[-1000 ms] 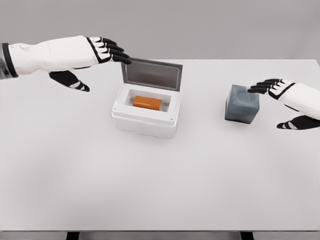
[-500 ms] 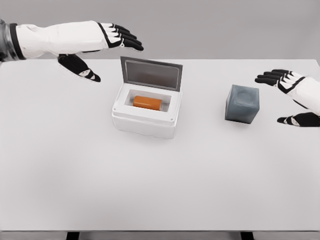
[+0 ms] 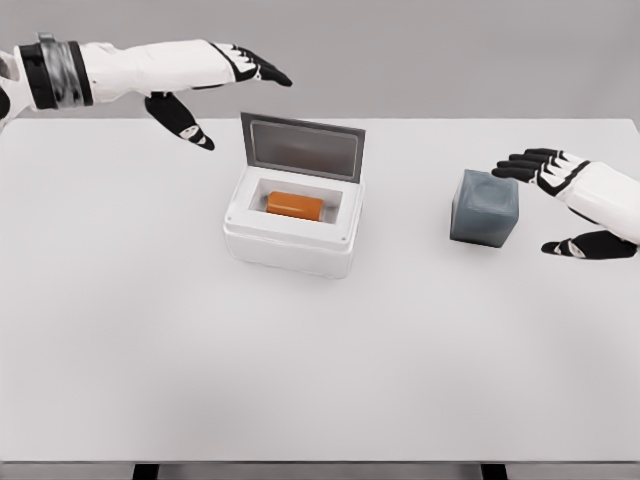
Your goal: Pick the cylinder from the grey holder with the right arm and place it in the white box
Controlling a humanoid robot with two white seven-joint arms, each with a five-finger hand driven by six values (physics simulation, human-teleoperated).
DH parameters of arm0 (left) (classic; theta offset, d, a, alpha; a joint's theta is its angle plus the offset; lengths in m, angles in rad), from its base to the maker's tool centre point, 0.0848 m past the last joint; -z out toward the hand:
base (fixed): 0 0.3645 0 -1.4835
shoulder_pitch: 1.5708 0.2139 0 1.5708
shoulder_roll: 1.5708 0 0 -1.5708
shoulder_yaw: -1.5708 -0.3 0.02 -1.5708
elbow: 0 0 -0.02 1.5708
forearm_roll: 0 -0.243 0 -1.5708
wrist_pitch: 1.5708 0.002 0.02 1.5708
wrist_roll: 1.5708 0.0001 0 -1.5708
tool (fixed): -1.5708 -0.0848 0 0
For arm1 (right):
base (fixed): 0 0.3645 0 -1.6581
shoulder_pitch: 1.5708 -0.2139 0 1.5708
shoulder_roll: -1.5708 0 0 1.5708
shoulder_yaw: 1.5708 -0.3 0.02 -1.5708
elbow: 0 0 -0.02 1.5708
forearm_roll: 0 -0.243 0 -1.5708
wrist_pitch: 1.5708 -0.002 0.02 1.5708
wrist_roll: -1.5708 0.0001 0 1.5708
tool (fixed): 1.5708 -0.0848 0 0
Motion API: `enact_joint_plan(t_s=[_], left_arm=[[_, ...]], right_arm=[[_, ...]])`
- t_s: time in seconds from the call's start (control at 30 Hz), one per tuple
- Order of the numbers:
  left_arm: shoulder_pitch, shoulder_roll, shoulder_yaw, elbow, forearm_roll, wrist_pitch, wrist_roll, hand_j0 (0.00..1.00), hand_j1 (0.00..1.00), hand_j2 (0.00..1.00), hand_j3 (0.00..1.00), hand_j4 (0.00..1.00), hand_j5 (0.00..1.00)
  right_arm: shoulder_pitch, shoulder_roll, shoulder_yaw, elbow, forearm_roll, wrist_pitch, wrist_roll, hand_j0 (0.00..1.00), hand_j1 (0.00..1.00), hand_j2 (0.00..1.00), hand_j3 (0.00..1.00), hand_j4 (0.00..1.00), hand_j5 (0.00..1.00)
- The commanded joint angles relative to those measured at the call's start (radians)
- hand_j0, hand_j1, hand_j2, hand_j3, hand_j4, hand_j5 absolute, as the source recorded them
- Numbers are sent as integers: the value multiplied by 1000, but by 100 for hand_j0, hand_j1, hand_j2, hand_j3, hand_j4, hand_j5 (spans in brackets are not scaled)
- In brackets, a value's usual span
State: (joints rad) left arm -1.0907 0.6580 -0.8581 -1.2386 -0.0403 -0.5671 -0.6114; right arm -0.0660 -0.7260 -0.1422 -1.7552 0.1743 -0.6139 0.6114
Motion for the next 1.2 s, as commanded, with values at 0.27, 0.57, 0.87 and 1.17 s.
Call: enact_joint_plan(t_s=[0.27, 0.57, 0.87, 1.17], left_arm=[[-2, -32, -15, 47, -73, 4, 0, 100, 100, 100, 100, 100, 100], [0, -31, -19, 48, -93, 4, 0, 100, 100, 100, 100, 100, 100], [2, -47, -44, 82, -139, 1, 0, 100, 100, 100, 100, 100, 100], [3, -46, -70, 71, -167, -10, 0, 100, 100, 100, 100, 100, 100]], right_arm=[[-2, -6, 21, -1, -7, 3, -1, 100, 100, 100, 100, 100, 100], [-2, -6, 23, 0, -7, 3, -1, 100, 100, 100, 100, 100, 100], [-3, -6, 23, -1, -7, 3, -1, 100, 100, 100, 100, 100, 100], [-3, -6, 23, 0, -7, 3, -1, 100, 100, 100, 100, 100, 100]])
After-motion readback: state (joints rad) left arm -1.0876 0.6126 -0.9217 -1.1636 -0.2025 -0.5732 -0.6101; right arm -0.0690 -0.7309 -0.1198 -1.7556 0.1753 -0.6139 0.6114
